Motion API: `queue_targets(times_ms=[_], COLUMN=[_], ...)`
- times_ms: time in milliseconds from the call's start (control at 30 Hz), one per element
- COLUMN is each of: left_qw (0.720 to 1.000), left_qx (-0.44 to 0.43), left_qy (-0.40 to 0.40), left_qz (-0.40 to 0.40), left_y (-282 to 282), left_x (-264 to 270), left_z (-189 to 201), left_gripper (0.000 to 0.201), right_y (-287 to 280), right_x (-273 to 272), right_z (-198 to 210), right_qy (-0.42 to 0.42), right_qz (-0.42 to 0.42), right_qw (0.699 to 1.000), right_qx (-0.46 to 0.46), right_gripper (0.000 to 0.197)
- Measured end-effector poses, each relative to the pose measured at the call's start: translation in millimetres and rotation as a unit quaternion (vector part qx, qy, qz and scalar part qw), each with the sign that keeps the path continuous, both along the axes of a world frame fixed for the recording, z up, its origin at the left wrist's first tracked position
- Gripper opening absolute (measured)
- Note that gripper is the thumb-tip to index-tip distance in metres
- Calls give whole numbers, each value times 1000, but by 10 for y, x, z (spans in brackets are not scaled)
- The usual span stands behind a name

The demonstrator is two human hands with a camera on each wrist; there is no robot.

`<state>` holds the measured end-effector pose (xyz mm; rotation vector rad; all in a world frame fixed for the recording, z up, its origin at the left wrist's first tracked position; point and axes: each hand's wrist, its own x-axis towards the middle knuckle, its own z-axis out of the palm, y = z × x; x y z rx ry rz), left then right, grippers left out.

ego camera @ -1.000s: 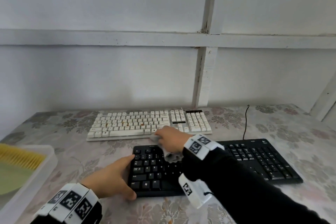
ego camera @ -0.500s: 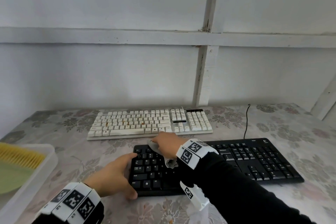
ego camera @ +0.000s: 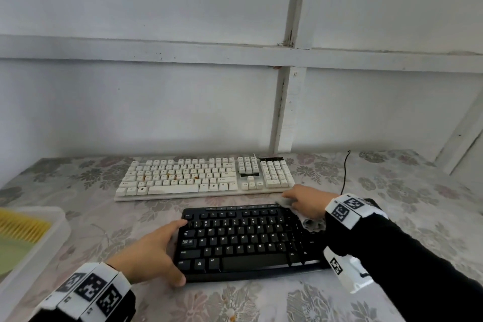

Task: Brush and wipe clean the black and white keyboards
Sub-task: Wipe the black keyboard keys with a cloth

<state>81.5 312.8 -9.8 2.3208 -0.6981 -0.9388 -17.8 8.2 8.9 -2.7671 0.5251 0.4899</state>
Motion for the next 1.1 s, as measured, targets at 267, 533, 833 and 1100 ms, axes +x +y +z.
queue_targets(times_ms=[267, 533, 833, 1100], left_qw=[1000, 1000, 1000, 1000], left_qx=[8, 8, 21, 24], left_qy=[9, 9, 8, -7], left_qz=[-1, 2, 4, -6], left_y=[-2, 4, 17, 9], left_x=[28, 51, 44, 26], left_z=[-29, -60, -38, -9], left_gripper=[104, 107, 109, 106], right_y=[-734, -1114, -1329, -1426], right_x=[-319, -600, -545, -573], right_z=[27, 95, -121, 27], right_qy=[56, 23, 83, 135], right_qz=[-45, -78, -42, -59], right_qw=[992, 990, 982, 964], right_qx=[-102, -118, -162, -222], right_gripper=[45, 37, 45, 25])
